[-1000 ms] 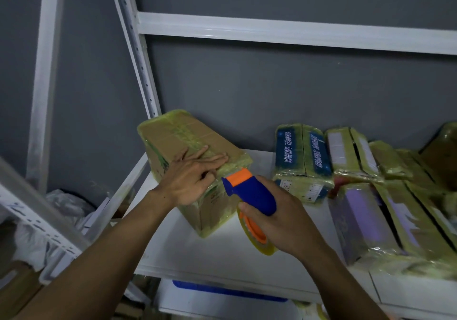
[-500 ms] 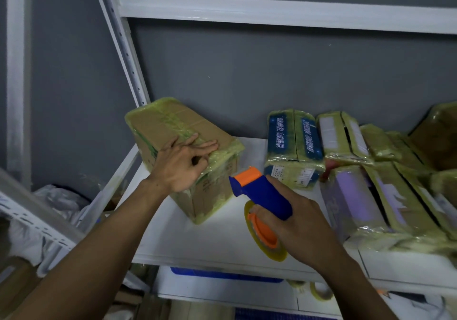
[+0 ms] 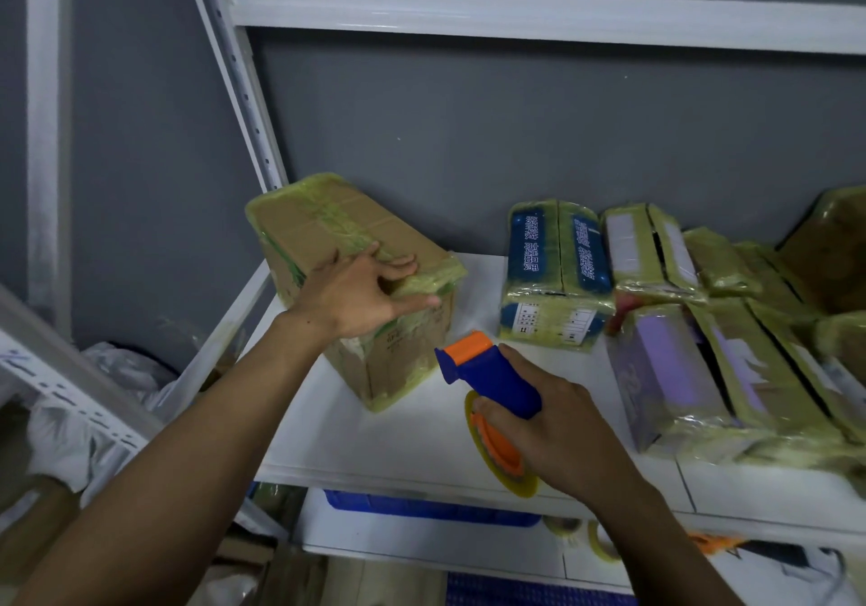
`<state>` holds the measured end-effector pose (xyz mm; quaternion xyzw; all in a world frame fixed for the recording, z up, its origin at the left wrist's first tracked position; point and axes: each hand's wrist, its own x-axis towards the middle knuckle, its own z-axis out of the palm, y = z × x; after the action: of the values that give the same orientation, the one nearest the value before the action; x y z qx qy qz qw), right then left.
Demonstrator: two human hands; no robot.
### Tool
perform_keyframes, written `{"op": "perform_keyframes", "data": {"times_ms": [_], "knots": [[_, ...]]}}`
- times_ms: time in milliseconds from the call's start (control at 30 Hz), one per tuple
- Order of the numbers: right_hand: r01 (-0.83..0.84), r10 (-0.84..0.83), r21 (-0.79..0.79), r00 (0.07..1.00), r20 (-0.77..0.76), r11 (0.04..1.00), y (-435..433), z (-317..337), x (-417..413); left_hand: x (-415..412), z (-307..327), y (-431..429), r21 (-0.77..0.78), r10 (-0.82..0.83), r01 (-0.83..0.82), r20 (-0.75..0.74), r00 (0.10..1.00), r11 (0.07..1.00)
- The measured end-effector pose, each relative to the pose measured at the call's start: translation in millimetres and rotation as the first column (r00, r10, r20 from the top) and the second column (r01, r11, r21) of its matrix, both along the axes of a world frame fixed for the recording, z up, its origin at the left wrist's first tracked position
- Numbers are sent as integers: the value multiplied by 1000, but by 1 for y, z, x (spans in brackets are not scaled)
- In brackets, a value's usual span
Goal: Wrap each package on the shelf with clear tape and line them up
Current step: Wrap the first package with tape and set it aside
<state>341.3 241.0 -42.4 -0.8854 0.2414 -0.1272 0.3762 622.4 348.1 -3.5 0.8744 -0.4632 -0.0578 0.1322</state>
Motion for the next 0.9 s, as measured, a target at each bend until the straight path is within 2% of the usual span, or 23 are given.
{"op": "perform_keyframes", "data": {"times_ms": [67, 200, 433, 667, 900], "knots": [[-11, 11, -1, 1000, 3, 1000, 0, -1, 7, -7, 0, -4, 16, 36, -37, 23, 999, 999], [-9, 8, 50, 1000, 7, 999, 0, -7, 22, -15, -5, -3, -62, 65, -62, 55, 996, 996], [7, -8, -9, 998, -61, 1000, -7, -13, 53, -25, -19, -7, -143, 102, -80, 149, 984, 986], [10, -10, 17, 1000, -29, 1000, -10, -17, 68, -23, -26, -9, -170, 134, -106, 165, 977, 980], [-44, 42, -15, 995, -95, 999, -22, -1, 79, -23, -27, -10, -185, 130, -98, 169, 977, 978]]}}
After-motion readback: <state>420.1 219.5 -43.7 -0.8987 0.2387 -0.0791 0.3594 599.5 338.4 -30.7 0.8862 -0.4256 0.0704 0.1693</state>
